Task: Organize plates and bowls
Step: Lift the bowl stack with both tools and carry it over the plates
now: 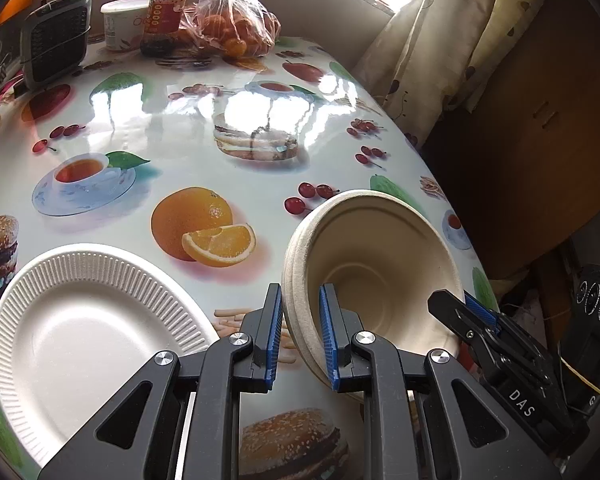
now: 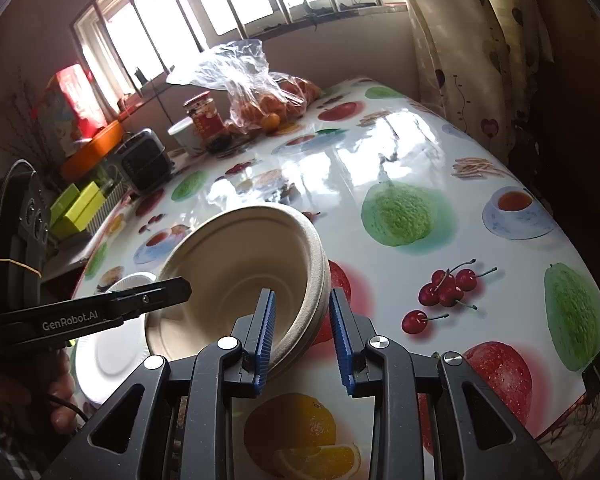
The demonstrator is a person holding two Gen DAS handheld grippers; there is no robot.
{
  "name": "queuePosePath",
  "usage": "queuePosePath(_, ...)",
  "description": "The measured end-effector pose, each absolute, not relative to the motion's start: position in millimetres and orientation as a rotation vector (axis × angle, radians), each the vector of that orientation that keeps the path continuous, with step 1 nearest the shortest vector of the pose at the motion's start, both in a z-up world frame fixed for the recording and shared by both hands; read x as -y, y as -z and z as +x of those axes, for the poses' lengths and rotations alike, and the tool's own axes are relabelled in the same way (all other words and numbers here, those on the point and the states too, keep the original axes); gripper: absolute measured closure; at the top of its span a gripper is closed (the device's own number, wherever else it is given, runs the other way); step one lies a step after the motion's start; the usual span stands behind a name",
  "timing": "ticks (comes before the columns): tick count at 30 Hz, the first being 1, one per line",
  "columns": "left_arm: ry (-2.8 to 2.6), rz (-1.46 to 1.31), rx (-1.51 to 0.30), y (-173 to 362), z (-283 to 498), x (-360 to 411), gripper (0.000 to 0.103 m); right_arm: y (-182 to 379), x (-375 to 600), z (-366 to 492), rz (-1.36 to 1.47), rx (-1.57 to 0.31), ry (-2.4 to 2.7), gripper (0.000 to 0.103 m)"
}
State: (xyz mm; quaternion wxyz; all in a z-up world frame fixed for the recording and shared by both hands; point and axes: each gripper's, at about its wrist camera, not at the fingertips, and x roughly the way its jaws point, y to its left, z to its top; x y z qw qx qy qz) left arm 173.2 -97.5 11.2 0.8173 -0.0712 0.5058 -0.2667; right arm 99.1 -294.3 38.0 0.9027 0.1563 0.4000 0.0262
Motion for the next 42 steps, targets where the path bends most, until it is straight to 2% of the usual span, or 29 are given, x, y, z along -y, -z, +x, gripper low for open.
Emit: queuePosePath(42,0.417,-0.197,-0.991,-40,158,29,0.084,-61,226,118,0.227,-0.810,-0.231,0.076)
